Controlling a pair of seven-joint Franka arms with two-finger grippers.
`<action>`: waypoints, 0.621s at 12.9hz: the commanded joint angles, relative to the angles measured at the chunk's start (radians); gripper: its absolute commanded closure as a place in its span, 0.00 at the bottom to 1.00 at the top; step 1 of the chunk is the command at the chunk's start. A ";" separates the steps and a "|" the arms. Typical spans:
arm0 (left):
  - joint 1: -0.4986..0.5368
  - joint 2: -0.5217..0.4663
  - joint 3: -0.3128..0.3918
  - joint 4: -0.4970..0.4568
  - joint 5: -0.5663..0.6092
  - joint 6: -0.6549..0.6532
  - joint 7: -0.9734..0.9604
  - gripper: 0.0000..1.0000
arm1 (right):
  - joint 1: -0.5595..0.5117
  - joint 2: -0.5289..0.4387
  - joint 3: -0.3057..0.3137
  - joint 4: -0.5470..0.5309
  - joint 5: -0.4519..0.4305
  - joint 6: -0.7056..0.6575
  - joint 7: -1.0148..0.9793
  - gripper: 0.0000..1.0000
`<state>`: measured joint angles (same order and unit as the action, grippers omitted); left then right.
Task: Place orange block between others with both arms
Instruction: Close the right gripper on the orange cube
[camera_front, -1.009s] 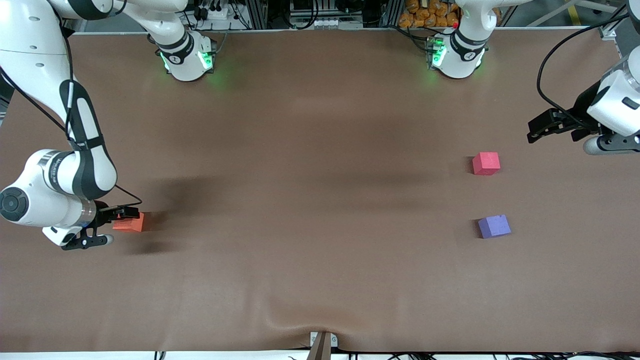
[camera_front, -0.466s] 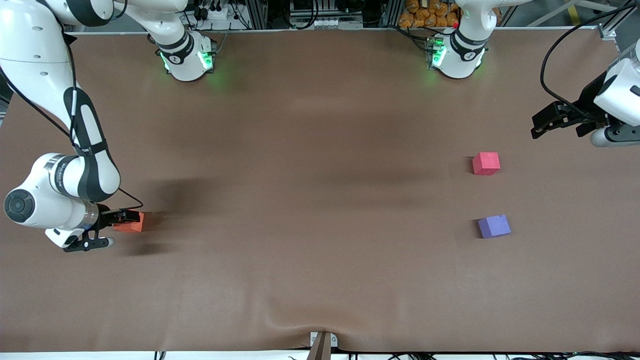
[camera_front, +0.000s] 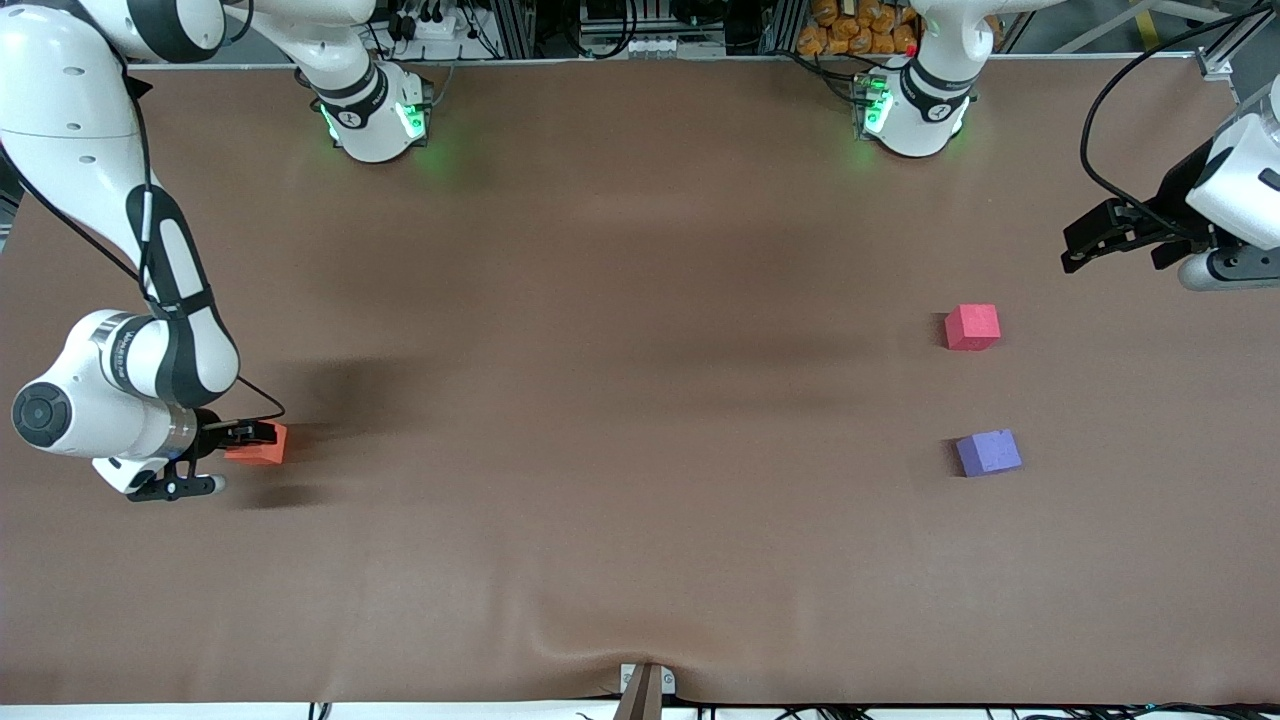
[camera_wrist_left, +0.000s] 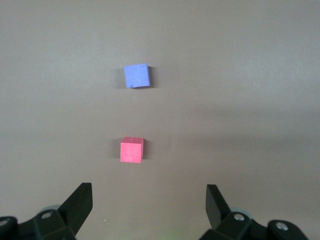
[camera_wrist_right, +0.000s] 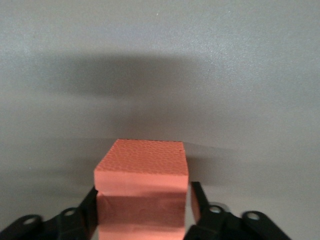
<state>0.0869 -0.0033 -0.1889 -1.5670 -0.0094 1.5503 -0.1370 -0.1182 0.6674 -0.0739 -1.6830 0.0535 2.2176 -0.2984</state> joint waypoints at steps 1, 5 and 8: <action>0.002 -0.021 -0.018 -0.008 -0.011 -0.016 0.013 0.00 | 0.000 0.005 0.011 0.025 -0.001 -0.004 0.006 1.00; 0.007 -0.034 -0.018 -0.002 -0.012 -0.030 0.020 0.00 | 0.041 -0.066 0.022 0.055 -0.001 -0.119 -0.054 1.00; 0.008 -0.027 -0.018 -0.004 -0.014 -0.030 0.020 0.00 | 0.057 -0.129 0.104 0.062 0.002 -0.147 -0.056 1.00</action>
<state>0.0867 -0.0187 -0.2053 -1.5673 -0.0094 1.5319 -0.1369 -0.0638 0.5958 -0.0202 -1.6058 0.0533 2.0997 -0.3410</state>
